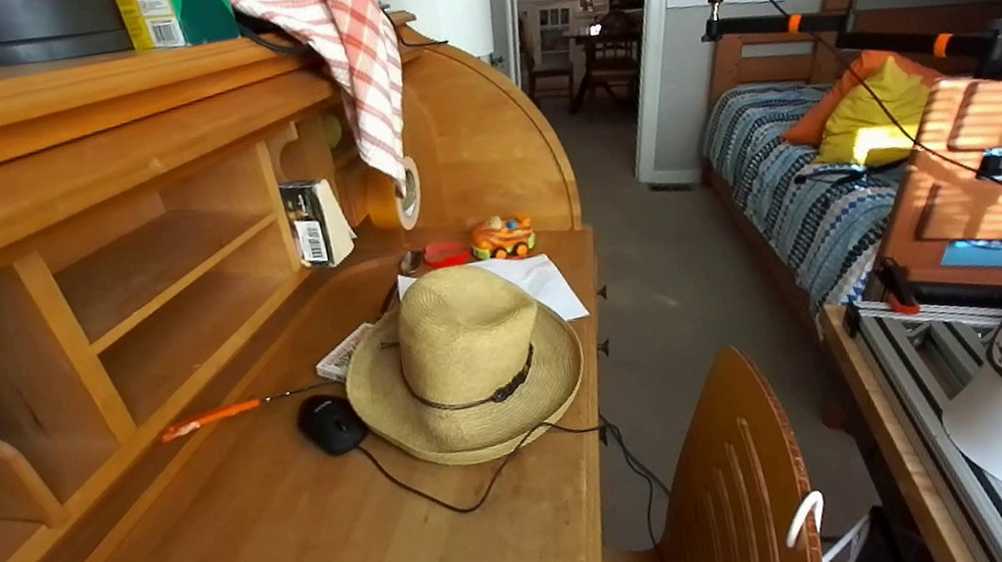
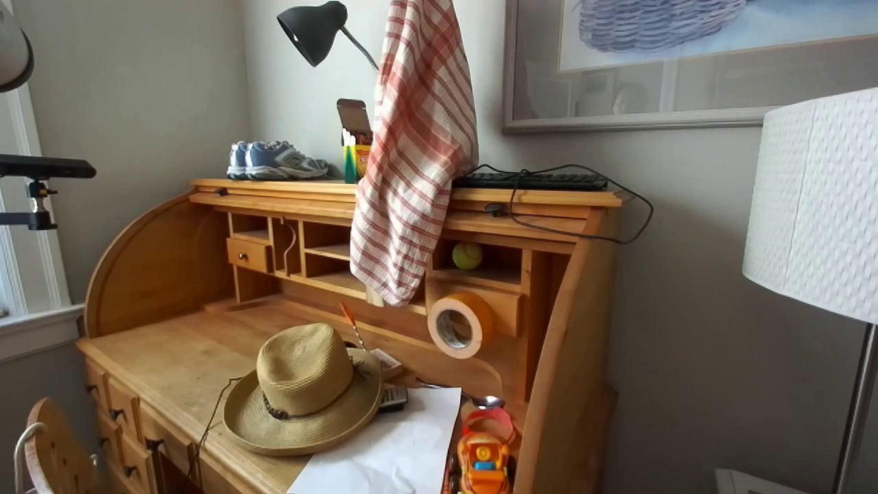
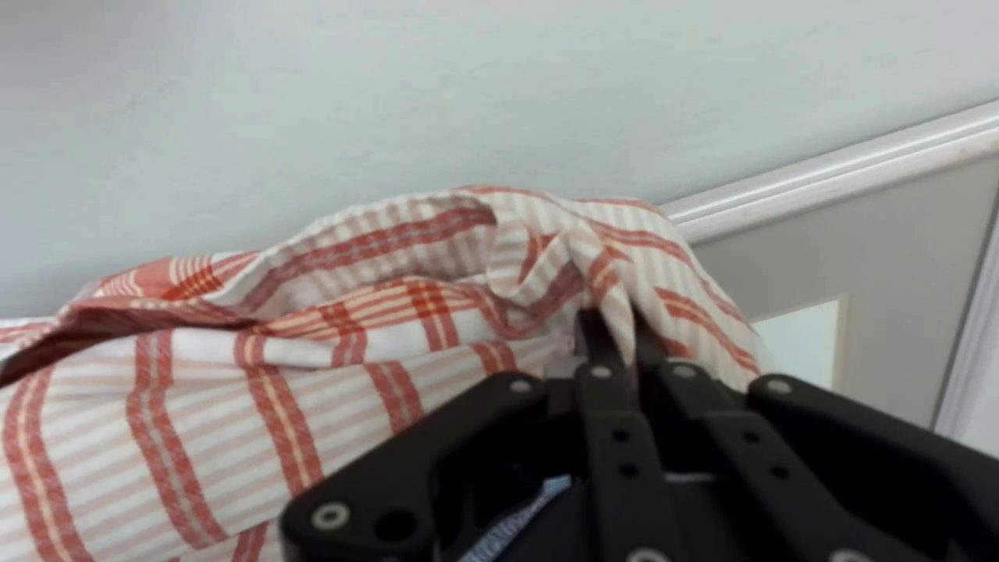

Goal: Put the towel on the top of the dresser

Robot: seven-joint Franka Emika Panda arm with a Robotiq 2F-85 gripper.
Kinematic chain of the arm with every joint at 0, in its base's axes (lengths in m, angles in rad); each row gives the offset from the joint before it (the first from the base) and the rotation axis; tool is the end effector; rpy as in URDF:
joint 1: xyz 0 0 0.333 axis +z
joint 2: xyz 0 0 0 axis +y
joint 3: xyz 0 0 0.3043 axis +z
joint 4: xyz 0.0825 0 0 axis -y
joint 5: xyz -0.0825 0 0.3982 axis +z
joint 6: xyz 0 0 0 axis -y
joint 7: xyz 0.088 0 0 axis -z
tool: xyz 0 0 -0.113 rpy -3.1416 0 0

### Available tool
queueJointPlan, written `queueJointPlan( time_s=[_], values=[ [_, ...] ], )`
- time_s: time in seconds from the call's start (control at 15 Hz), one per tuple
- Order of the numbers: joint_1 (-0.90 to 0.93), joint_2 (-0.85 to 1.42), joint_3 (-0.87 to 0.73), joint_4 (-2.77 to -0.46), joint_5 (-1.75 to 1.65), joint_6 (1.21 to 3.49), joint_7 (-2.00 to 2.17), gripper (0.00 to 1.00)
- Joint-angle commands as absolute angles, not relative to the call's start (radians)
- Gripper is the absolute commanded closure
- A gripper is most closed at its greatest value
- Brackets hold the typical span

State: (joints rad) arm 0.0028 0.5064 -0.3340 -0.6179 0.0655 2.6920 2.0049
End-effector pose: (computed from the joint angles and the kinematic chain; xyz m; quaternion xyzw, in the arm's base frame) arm 0.6417 -0.0992 0.9015 -0.3293 0.6191 -0.4855 0.5221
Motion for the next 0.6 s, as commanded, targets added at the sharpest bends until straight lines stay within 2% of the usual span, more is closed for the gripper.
queueJointPlan(
  time_s=[0.0,0.27,0.53],
  values=[
    [0.012,0.472,-0.299,-0.64,0.091,2.524,1.987,0.99],
    [-0.045,0.459,-0.237,-0.672,0.166,2.327,1.935,0.99],
    [-0.121,0.535,-0.233,-0.639,0.226,2.243,1.979,0.99]
  ],
)
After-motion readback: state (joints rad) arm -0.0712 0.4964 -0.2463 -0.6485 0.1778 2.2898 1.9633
